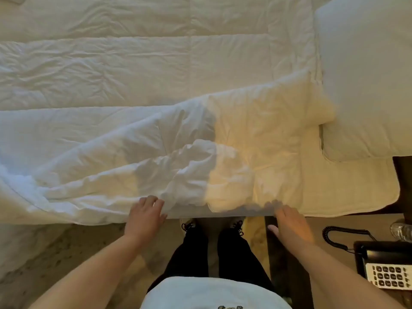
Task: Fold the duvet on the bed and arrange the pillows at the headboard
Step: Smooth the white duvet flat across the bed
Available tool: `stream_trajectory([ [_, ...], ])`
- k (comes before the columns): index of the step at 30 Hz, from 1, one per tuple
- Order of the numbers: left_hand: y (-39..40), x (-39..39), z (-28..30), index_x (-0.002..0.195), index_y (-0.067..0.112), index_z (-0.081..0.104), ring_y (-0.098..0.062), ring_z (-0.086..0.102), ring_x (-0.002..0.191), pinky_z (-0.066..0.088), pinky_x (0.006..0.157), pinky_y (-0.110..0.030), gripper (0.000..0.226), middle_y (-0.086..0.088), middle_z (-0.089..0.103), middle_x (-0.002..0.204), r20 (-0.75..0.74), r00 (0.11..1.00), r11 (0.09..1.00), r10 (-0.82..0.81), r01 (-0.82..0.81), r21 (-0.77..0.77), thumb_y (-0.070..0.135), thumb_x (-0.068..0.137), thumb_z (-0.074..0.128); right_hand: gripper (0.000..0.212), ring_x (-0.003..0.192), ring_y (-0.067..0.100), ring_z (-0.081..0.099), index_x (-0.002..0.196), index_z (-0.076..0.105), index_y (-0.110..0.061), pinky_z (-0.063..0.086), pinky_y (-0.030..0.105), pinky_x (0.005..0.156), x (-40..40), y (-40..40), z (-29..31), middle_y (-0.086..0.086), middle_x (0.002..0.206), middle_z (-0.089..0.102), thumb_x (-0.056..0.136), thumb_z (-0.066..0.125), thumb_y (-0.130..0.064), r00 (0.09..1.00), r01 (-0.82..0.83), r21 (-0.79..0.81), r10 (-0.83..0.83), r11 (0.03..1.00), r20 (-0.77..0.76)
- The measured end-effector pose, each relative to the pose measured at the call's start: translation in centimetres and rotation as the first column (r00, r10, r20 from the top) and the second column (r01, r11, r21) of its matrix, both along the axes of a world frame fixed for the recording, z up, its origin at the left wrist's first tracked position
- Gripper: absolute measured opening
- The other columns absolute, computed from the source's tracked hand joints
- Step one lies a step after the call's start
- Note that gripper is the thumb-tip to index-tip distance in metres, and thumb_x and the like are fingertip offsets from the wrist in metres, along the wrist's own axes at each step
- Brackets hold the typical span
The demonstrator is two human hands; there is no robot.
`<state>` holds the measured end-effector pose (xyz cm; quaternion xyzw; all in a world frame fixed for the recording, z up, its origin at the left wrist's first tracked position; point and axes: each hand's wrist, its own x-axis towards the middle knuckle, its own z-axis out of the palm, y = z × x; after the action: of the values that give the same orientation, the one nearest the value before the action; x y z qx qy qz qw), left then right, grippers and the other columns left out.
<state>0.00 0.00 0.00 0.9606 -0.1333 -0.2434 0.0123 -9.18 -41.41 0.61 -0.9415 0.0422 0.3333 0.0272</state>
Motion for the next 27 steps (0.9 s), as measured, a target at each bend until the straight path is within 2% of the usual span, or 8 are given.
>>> stream_trajectory([
  [2,-1.3,1.4,-1.2,0.127,0.017,0.056,-0.036,0.052,0.121,0.045,0.095,-0.048,0.063,-0.011,0.055,0.132,-0.025,0.998,0.997,-0.049,0.05,0.051,0.045,0.074,0.078,0.083,0.102,0.034,0.061,0.127,0.058,-0.007,0.053,0.042,0.076,1.5,0.5,-1.6,0.014,0.118,0.061,0.057,0.09,-0.04,0.998,0.035,0.024,-0.036,0.999,0.06],
  [4,-2.2,2.3,-2.6,0.145,0.016,0.038,-0.038,0.033,0.14,0.031,0.11,-0.051,0.086,-0.013,0.036,0.151,-0.084,0.993,0.989,-0.08,0.089,0.115,0.05,0.075,0.076,0.092,0.117,0.039,0.056,0.132,0.053,-0.009,0.05,0.049,0.088,2.5,1.4,-3.2,0.017,0.13,0.056,0.054,0.091,-0.04,0.997,0.036,0.01,-0.036,0.999,0.071],
  [8,-2.0,3.2,-5.6,0.139,0.01,0.035,-0.046,0.047,0.127,0.043,0.096,-0.06,0.111,-0.023,0.049,0.139,-0.165,0.977,0.969,-0.137,0.166,0.182,0.036,0.048,0.093,0.101,0.125,0.043,0.046,0.139,0.038,-0.013,0.039,0.055,0.1,2.9,2.2,-6.5,0.02,0.137,0.049,0.054,0.09,-0.032,0.997,0.011,-0.042,-0.008,0.999,0.082],
  [12,-1.1,4.3,-7.5,0.135,0.008,0.046,-0.049,0.047,0.121,0.041,0.092,-0.062,0.094,-0.025,0.051,0.134,-0.14,0.968,0.951,-0.206,0.232,0.203,0.016,0.051,0.087,0.089,0.126,0.043,0.041,0.138,0.041,-0.013,0.025,0.053,0.103,3.4,2.0,-8.3,0.018,0.137,0.047,0.061,0.085,-0.02,0.994,0.035,-0.071,-0.028,0.997,0.103],
  [18,-0.8,6.0,-7.4,0.119,0.012,0.063,-0.038,0.063,0.102,0.051,0.083,-0.05,0.05,-0.012,0.066,0.114,-0.03,0.975,0.971,-0.221,0.223,0.086,0.005,0.07,0.07,0.044,0.105,0.034,0.056,0.113,0.064,-0.015,0.037,0.046,0.093,5.3,0.5,-8.2,0.007,0.115,0.064,0.071,0.064,-0.001,0.958,0.064,-0.025,-0.054,0.998,0.28],
  [21,-0.6,7.0,-5.4,0.132,0.019,0.058,-0.032,0.061,0.11,0.048,0.088,-0.042,0.047,-0.004,0.063,0.126,-0.056,0.989,0.99,-0.137,0.135,-0.033,0.008,0.086,0.057,0.049,0.105,0.03,0.062,0.118,0.066,-0.019,0.043,0.042,0.09,6.1,-1.1,-6.8,0.005,0.115,0.069,0.071,0.063,-0.005,0.967,0.116,0.007,-0.114,0.993,0.227],
  [24,0.3,8.4,-3.3,0.146,0.028,0.041,-0.027,0.056,0.114,0.048,0.085,-0.036,0.052,0.0,0.057,0.136,-0.181,0.978,0.992,-0.102,0.086,-0.091,0.013,0.096,0.044,0.036,0.103,0.024,0.064,0.124,0.062,-0.024,0.049,0.037,0.084,7.2,-2.2,-3.0,0.003,0.114,0.069,0.09,0.054,-0.016,0.969,0.146,0.016,-0.147,0.989,0.2],
  [27,1.6,9.6,-0.9,0.144,0.031,0.044,-0.026,0.054,0.122,0.048,0.091,-0.038,0.047,0.0,0.054,0.14,-0.267,0.962,0.983,-0.055,0.005,-0.186,0.016,0.099,0.043,0.026,0.092,0.035,0.064,0.119,0.061,-0.017,0.051,0.041,0.077,7.4,-3.1,1.1,0.013,0.103,0.069,0.099,0.047,-0.027,0.919,0.327,0.121,-0.345,0.937,0.188],
])
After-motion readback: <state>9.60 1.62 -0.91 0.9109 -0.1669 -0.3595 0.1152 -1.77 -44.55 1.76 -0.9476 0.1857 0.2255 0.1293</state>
